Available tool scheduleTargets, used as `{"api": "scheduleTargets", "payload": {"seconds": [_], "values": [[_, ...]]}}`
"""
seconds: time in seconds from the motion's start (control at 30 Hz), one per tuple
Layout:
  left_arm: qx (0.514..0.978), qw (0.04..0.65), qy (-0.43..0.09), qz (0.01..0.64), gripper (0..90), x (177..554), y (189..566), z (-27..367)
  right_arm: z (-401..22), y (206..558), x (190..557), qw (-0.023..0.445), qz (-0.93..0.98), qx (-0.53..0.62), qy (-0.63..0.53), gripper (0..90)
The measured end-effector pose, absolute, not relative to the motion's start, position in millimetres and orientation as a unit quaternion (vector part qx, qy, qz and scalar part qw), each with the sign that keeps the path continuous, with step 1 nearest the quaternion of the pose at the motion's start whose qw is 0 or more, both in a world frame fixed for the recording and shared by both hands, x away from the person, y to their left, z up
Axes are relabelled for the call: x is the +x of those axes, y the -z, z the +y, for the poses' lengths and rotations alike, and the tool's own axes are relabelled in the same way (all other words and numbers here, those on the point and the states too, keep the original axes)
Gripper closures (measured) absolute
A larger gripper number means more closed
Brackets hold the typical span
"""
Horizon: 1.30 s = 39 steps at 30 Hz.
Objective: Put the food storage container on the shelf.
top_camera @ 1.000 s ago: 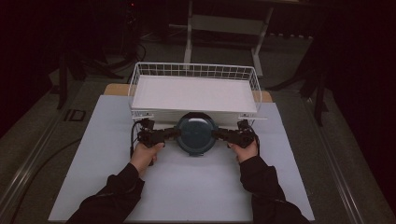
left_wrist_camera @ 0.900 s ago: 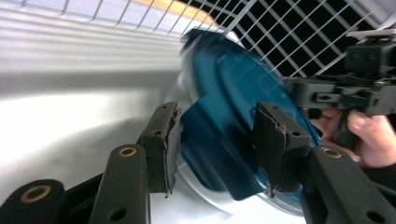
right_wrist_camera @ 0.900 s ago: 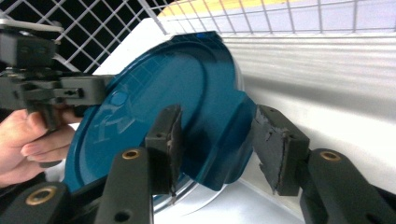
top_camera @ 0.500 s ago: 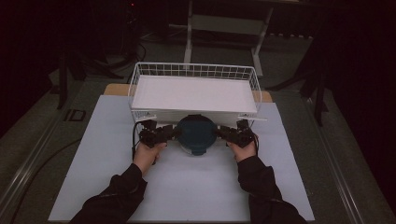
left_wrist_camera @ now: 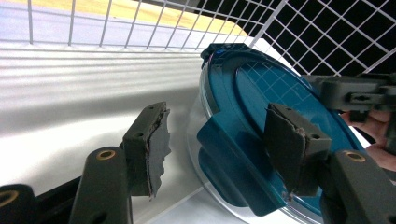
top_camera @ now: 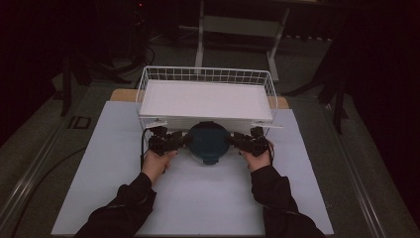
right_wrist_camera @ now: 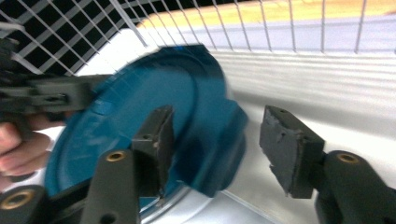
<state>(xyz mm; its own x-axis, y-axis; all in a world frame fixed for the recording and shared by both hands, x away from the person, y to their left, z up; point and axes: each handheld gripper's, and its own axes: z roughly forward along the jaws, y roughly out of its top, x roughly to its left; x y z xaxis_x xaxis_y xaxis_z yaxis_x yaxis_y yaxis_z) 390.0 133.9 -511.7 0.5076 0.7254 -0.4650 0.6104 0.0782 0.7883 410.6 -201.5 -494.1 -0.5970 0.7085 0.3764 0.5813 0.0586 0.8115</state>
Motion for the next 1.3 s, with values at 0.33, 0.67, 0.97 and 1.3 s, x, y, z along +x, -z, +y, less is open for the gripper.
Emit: {"api": "scheduleTargets", "payload": {"seconds": [0.33,0.67,0.97,1.3], "values": [[0.678,0.566,-0.044,0.467,24.1,380,502,140,-207,485,380,0.058,0.729,0.441,-0.521,38.8],[0.710,0.579,-0.037,0.400,0.4,344,492,147,-198,477,329,0.041,0.752,0.396,-0.525,48.4],[0.724,0.567,-0.066,0.386,0.4,306,484,151,-173,485,307,0.032,0.804,0.347,-0.482,89.8],[0.712,0.578,-0.090,0.389,0.4,286,491,161,-155,494,316,0.032,0.817,0.344,-0.461,90.0]]}}
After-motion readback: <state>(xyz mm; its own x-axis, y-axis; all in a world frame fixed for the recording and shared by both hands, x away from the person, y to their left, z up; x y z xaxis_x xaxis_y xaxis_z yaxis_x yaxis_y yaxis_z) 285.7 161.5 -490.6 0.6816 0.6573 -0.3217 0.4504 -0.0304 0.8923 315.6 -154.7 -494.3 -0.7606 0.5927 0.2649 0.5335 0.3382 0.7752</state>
